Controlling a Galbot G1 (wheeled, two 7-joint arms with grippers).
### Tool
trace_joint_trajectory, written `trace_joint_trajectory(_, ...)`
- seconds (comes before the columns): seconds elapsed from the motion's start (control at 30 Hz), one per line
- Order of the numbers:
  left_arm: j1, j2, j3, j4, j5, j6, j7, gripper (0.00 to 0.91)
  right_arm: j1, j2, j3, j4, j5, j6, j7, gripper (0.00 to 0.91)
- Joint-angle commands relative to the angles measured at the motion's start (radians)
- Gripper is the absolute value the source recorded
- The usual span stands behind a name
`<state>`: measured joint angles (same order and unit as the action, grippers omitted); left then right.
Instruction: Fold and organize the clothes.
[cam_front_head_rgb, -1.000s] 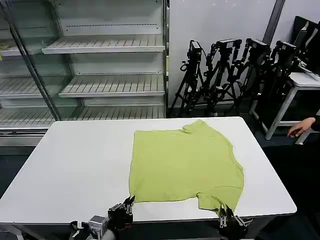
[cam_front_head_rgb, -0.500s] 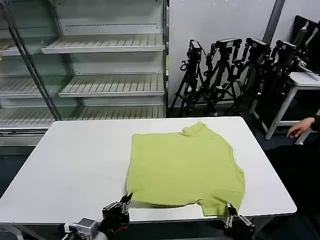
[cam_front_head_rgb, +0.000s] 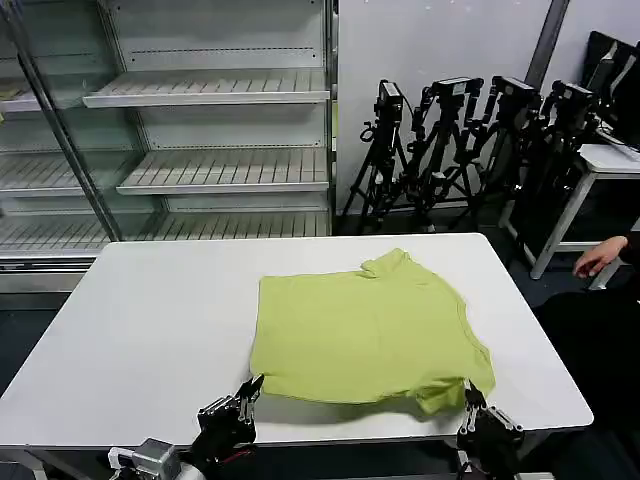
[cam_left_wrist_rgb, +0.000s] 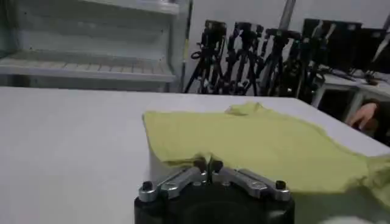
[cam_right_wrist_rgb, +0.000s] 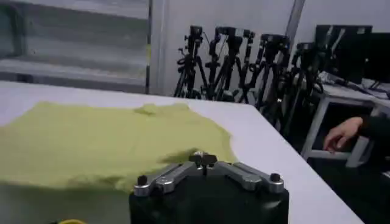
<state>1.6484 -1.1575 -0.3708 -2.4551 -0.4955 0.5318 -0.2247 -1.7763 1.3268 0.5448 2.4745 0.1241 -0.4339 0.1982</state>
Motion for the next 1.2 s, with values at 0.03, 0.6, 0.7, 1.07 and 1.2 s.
trace_joint_trajectory(0.03, -0.028, 0.003, -0.004, 0.037, -0.051, -0.017, 0.009, 0.04, 0.061, -0.009, 0.004, -0.02, 0.031, 0.005, 0.003, 0.0)
trace_joint_trajectory(0.6, -0.22, 0.023, 0.033, 0.198, -0.115, -0.129, -0.017, 0.04, 0.326, -0.148, -0.034, -0.221, 0.129, -0.036, -0.001, 0.0)
trace_joint_trajectory(0.7, -0.263, 0.028, 0.041, 0.229, -0.118, -0.129, -0.024, 0.05, 0.362, -0.165, -0.056, -0.246, 0.136, -0.041, -0.003, 0.0)
trace_joint_trajectory(1.07, -0.37, 0.036, 0.088, 0.328, -0.098, -0.124, -0.031, 0.05, 0.481, -0.182, -0.12, -0.358, 0.143, -0.06, -0.002, 0.0)
trace_joint_trajectory(1.2, -0.393, 0.02, 0.11, 0.366, -0.069, -0.12, -0.04, 0.05, 0.508, -0.173, -0.138, -0.397, 0.136, -0.058, 0.001, 0.0)
